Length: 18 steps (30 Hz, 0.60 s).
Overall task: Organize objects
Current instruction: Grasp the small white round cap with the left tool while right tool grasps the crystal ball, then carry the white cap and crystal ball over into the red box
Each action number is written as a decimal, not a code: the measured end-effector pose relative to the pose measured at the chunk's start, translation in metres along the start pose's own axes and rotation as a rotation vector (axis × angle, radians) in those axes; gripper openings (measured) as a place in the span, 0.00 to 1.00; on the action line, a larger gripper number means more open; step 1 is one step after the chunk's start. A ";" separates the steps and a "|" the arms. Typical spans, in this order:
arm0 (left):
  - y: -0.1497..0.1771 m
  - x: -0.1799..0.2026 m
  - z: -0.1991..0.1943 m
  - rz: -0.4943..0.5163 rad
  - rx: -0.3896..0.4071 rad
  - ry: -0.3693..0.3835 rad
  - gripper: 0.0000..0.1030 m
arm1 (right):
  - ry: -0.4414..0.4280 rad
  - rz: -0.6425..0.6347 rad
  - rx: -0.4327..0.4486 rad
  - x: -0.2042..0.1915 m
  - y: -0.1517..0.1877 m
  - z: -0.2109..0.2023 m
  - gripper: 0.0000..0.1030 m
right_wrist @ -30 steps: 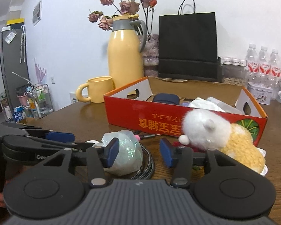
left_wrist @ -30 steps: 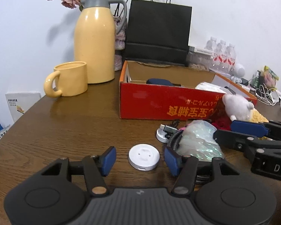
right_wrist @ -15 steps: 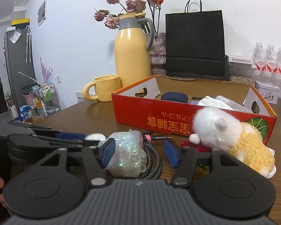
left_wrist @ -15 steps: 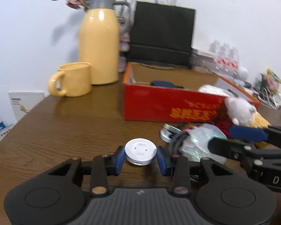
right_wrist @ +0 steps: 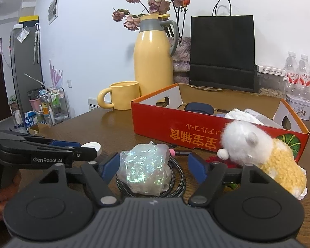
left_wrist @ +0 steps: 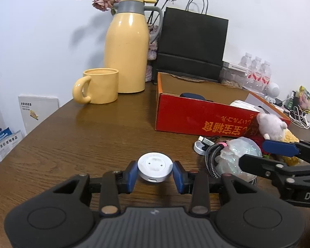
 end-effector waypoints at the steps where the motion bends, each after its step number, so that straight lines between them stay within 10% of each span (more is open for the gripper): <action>1: 0.000 0.001 0.000 0.001 0.000 0.000 0.34 | -0.003 0.003 -0.001 -0.001 0.000 0.001 0.72; 11: 0.001 0.000 0.003 -0.007 -0.015 -0.003 0.35 | -0.002 0.006 -0.057 -0.007 0.004 0.015 0.37; 18: 0.001 -0.001 0.002 -0.010 -0.016 -0.004 0.34 | 0.016 -0.010 -0.008 -0.007 -0.001 0.007 0.31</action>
Point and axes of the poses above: each gripper's, at about its wrist camera, not at the fingertips, and z roughly the way its jaws point, x to its right, y to its underside, the point moved 9 cm from there along z, roughly the way its jaws point, and after that the axes turned 11 degrees about -y, right-handed, at the moved point
